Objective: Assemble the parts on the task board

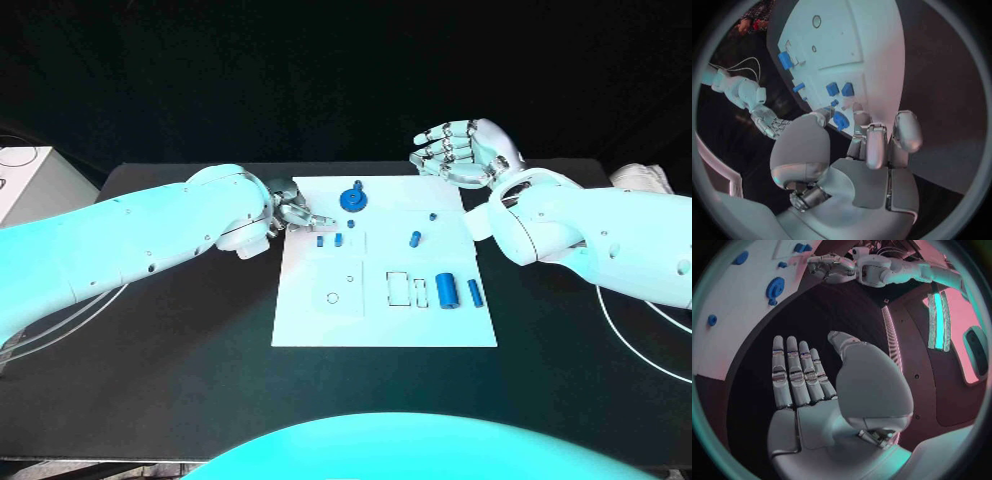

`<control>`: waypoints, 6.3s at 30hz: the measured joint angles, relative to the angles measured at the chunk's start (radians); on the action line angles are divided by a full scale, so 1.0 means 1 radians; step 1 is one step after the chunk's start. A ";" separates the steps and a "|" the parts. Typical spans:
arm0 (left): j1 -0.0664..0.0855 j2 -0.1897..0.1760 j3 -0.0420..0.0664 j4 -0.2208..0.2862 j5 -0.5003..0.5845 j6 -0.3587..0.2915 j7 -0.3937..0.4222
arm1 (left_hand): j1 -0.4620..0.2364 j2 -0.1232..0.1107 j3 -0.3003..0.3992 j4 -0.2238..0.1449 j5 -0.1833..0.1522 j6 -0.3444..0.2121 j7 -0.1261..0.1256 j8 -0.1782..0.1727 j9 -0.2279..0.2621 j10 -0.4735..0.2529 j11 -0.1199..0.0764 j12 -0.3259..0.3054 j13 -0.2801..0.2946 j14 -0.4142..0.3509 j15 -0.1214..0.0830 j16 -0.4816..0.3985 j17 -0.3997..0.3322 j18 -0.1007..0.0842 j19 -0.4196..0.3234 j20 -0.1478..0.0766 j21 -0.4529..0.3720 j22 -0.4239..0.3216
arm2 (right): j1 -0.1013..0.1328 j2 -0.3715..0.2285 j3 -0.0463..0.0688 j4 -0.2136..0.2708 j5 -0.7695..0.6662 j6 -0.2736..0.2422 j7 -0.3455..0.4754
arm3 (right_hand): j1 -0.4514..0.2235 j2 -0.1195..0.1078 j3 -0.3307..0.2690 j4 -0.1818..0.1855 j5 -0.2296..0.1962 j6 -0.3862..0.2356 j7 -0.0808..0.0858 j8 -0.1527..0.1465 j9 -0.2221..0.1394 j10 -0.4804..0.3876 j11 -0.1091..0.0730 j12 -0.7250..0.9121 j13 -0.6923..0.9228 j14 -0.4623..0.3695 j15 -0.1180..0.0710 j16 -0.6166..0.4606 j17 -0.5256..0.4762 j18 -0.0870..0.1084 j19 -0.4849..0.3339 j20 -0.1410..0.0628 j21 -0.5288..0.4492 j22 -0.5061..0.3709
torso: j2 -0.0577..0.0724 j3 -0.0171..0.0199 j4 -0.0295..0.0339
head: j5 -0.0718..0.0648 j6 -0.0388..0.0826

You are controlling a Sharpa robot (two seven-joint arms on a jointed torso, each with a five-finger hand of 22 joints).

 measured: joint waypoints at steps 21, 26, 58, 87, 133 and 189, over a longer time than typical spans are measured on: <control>-0.010 0.039 -0.016 -0.050 0.026 -0.196 0.447 | 0.439 -0.033 0.170 -0.165 0.003 -0.190 0.102 -0.130 -0.188 -0.402 0.113 -0.280 -0.310 -0.325 0.103 -0.264 -0.403 0.095 -0.394 0.087 -0.365 -0.426 | -0.001 0.000 0.000 0.000 0.001 0.000 0.000 | 0.000 0.000 -0.003 0.003 0.000 0.000 0.000 0.000 -0.001 0.000 0.000 0.000 0.000 -0.004 0.004 0.000 -0.003 0.000 0.000 0.000 0.000 -0.003 | -0.002 0.0004 0.0019 | -0.005 0.018; -0.011 0.074 -0.021 -0.086 -0.087 -0.214 0.500 | 0.443 -0.056 0.183 -0.177 0.003 -0.198 0.102 -0.135 -0.223 -0.425 0.121 -0.335 -0.364 -0.361 0.114 -0.264 -0.457 0.095 -0.403 0.096 -0.359 -0.417 | -0.001 0.001 0.000 -0.001 0.002 0.000 0.000 | 0.000 0.000 -0.003 0.003 0.000 0.000 0.000 0.000 -0.001 0.000 0.000 0.000 0.000 -0.004 0.004 0.000 -0.003 0.000 0.000 0.000 0.000 -0.003 | 0.000 0.0007 -0.0005 | -0.005 0.023; -0.018 0.189 -0.029 -0.197 -0.378 -0.070 0.413 | 0.424 -0.082 0.196 -0.197 -0.001 -0.128 0.097 -0.177 -0.339 -0.377 0.121 -0.425 -0.485 -0.308 0.112 -0.183 -0.443 0.094 -0.365 0.102 -0.300 -0.358 | -0.002 0.011 0.000 -0.004 0.002 0.002 0.000 | 0.000 0.000 -0.003 0.003 0.000 0.000 0.000 0.000 -0.001 0.000 0.000 0.000 0.000 -0.004 0.004 0.000 -0.003 0.000 0.000 0.000 0.000 -0.003 | 0.000 0.0008 -0.0003 | -0.014 0.025; -0.022 0.222 -0.030 -0.226 -0.395 -0.035 0.410 | 0.436 -0.070 0.232 -0.233 0.000 -0.054 0.081 -0.211 -0.390 -0.290 0.101 -0.454 -0.527 -0.255 0.097 -0.119 -0.393 0.094 -0.304 0.095 -0.223 -0.267 | -0.002 0.014 0.000 -0.004 0.002 0.004 0.000 | -0.003 0.003 -0.003 0.003 0.000 0.000 0.000 -0.004 -0.003 0.000 0.000 0.000 0.000 -0.004 0.004 0.000 -0.010 0.000 0.000 0.000 0.000 -0.010 | -0.001 0.0017 0.0007 | -0.022 0.017; -0.042 0.164 0.003 -0.173 -0.355 -0.122 0.478 | 0.461 0.001 0.277 -0.325 -0.047 0.105 0.064 -0.281 -0.407 -0.103 0.064 -0.550 -0.568 -0.128 0.057 -0.046 -0.266 0.062 -0.183 0.059 -0.077 -0.099 | -0.002 0.011 0.000 -0.002 0.003 0.005 0.000 | -0.004 0.004 -0.006 0.000 0.000 0.000 0.000 -0.004 -0.003 0.000 0.000 0.000 0.000 -0.004 0.004 0.000 -0.014 0.000 0.000 0.000 0.000 -0.013 | -0.002 0.0008 0.0014 | -0.031 0.016; -0.040 0.110 0.015 -0.175 -0.297 -0.050 0.455 | 0.445 0.004 0.275 -0.326 -0.047 0.114 0.060 -0.293 -0.406 -0.092 0.061 -0.565 -0.568 -0.125 0.060 -0.046 -0.268 0.062 -0.183 0.059 -0.077 -0.102 | -0.002 0.003 0.000 0.000 0.003 0.010 -0.003 | -0.004 0.004 -0.006 0.000 0.000 0.000 0.000 -0.004 -0.003 0.000 0.000 -0.004 0.000 -0.004 0.004 0.000 -0.015 0.000 0.000 0.000 0.000 -0.015 | -0.002 0.0013 0.0019 | -0.027 0.013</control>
